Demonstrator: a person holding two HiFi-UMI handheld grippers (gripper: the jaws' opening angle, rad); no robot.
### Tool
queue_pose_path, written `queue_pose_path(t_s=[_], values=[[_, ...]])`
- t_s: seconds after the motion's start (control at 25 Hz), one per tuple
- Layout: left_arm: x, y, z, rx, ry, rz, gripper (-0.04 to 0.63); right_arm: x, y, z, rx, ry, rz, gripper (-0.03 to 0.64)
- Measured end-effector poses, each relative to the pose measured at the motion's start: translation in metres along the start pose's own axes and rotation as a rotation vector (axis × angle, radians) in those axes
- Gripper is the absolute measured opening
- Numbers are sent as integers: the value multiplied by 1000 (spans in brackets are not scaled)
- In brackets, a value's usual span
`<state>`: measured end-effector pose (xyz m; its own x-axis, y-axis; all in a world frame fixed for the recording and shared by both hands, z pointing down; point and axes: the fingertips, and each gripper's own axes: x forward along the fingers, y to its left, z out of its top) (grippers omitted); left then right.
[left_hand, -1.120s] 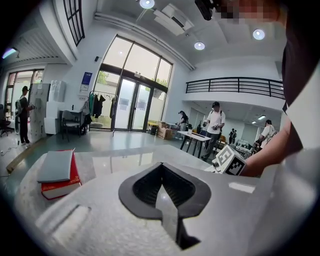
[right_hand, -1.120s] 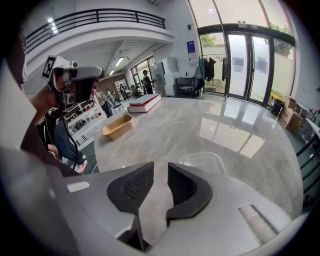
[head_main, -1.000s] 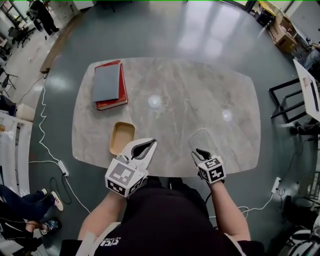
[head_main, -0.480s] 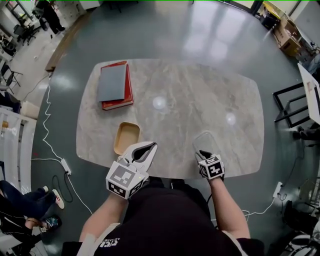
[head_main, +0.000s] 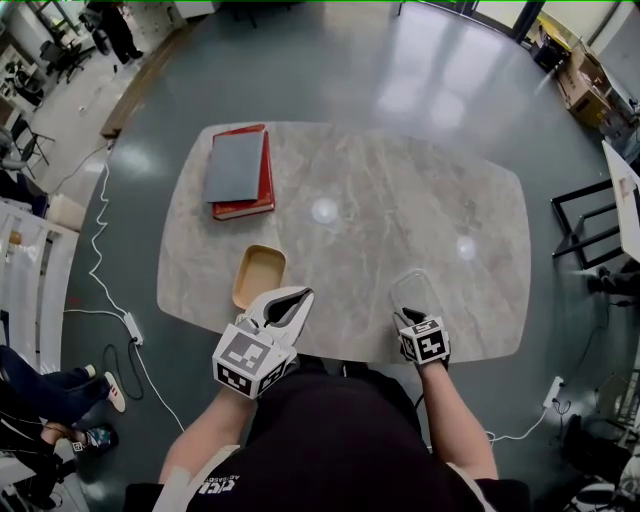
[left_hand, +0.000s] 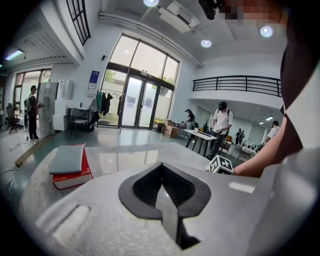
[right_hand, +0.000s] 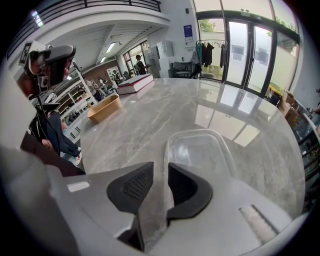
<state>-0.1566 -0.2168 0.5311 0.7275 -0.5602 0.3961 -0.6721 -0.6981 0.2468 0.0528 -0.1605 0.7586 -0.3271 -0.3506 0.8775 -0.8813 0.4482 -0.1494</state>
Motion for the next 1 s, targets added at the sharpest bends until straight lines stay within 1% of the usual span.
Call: queue_pose_path(t_s=[0.2,0.28,0.32,0.44,0.52,0.6,0.8,0.92,1.0], values=[[1,-3,0,-2,-4,1,-8,9,-7,-18,24,55,-3,95],[1,-5,1,1,-5,1,-8,10,-9,-19,26,45,-13,61],[0,-5,1,1,-5,2,-8,11,-9,-18,22,39,-15,56],[1,-7,1,0,-8,6,-8,11,-12,-18,-6,32,-34,17],[1,-10,1,-2,-9,6,-8,10,-14,-21,-12,46,-44,17],[1,-11,1,-2,-8,5,-8,12,-14,-21,-9,55,-31,18],[-1,-11,0,-1,-5,15,-8,1,-10,-19,-5,43,-26,86],[-3,-10,-1,-5,-3,19,-8,4,-12,-30,4,55,-18,97],[-3,-11,-1,-4,-2,17,-8,4,-14,-32,-12,57,-33,79]])
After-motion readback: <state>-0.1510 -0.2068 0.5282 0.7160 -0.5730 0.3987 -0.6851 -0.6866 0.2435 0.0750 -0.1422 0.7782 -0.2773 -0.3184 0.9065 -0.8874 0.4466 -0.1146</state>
